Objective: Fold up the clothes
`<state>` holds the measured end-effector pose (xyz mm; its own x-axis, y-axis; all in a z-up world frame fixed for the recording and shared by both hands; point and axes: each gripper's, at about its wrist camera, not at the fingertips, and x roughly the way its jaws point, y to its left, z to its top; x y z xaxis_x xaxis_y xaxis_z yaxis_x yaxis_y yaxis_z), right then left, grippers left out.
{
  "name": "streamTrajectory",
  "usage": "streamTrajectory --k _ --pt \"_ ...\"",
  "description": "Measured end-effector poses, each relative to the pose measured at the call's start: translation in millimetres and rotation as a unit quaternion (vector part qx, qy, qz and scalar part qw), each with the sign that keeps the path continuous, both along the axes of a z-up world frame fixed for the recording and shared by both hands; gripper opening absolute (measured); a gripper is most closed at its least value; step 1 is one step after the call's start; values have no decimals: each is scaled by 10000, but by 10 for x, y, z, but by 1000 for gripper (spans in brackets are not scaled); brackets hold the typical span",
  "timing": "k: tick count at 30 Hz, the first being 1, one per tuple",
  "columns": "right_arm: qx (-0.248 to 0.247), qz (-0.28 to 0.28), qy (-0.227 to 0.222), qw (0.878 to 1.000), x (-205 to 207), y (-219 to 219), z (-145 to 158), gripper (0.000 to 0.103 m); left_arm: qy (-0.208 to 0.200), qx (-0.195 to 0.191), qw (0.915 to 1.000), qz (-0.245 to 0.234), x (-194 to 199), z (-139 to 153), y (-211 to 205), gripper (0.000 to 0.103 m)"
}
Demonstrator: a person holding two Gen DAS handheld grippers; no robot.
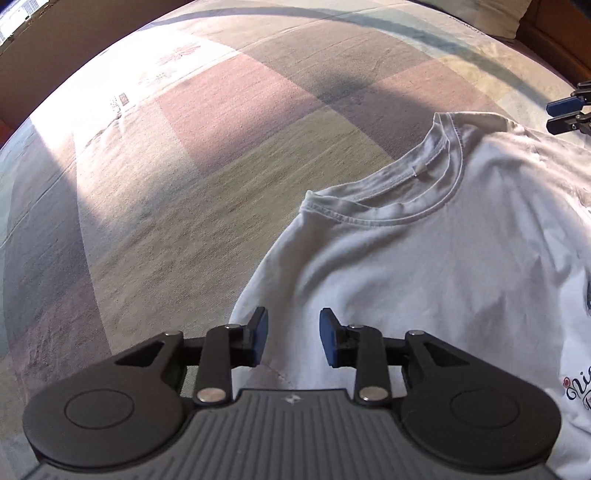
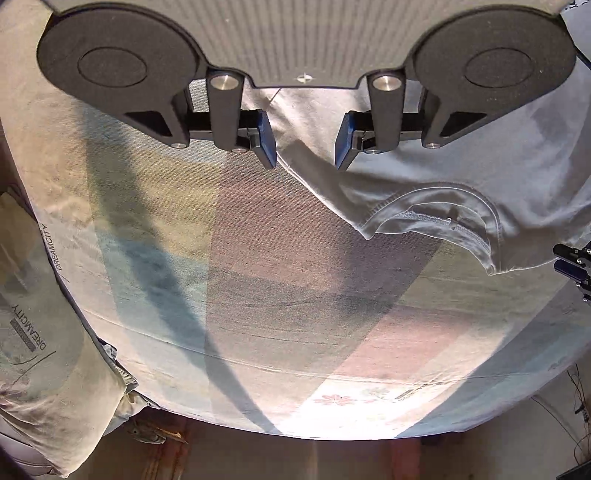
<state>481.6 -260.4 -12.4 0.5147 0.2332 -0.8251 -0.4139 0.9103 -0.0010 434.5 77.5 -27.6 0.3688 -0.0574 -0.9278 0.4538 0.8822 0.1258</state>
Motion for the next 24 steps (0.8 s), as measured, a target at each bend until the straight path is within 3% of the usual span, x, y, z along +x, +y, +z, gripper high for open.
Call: streamTrajectory --k 2,6,11,13,18,21,24 --pt "119 -187 293 9993 -265 -140 5 47 146 -148 9997 132 -319 66 48 52" --pt "417 -738 1013 9912 -861 -386 -104 52 602 -407 9959 543 -902 17 61 55" --pt "850 -1380 1672 9725 -1535 -566 -235 53 1169 -1075 9789 1287 -1376 -155 58 56" --pt "1016 -1562 1853 9649 -1764 -583 -279 58 1319 -1302 9711 1501 -1489 -247 51 56" --pt "1341 -1869 2328 9449 -2093 -536 -442 58 1614 -1328 9646 1608 -1668 -448 -34 56" --pt "1386 -1900 2397 9419 -2185 -479 -475 59 1584 -1328 9664 1525 -1712 -446 -32 58" --pt "1400 -2035 2377 9394 -2240 -477 -492 60 1515 -1412 9609 1840 -1698 -416 141 58"
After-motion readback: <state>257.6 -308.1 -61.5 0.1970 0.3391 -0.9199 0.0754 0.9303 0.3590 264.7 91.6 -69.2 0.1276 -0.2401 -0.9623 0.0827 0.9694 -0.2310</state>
